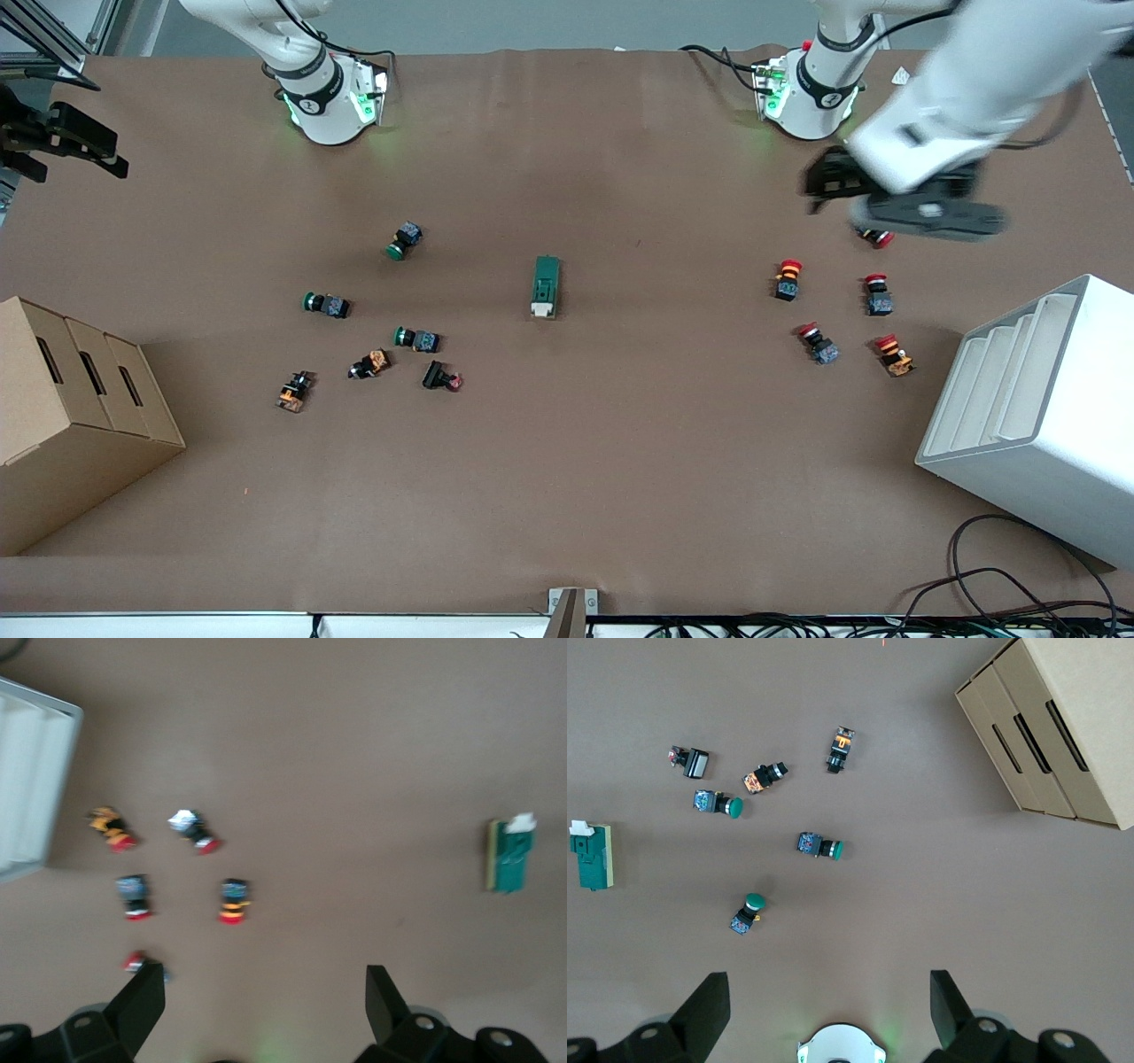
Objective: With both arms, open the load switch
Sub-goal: 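Move the left gripper over the green switch's white handle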
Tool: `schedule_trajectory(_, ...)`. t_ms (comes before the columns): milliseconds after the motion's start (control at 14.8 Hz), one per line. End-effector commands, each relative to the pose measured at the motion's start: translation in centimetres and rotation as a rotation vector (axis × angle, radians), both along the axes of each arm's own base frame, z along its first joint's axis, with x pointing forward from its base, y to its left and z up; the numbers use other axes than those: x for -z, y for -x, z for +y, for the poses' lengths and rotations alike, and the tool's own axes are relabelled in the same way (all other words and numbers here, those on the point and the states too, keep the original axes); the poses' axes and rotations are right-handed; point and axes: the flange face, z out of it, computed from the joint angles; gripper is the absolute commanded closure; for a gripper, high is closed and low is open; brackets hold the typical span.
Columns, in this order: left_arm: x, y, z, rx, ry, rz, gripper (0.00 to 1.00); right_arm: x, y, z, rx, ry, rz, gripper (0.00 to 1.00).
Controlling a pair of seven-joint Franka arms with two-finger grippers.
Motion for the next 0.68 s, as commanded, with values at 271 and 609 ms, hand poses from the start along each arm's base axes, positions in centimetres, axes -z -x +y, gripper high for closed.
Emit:
schedule_trajectory(271, 9.5, 7.6, -18.4, -0.307, 0.064, -0.056, 0.00, -0.4, 0.4, -0.1, -0.005, 0.001, -0.009, 0.00)
schedule_trajectory(609, 18.3, 13.7, -28.5, -0.183, -0.027, -0.213, 0.01, -0.4, 0.4, -0.1, -0.005, 0.001, -0.009, 0.00)
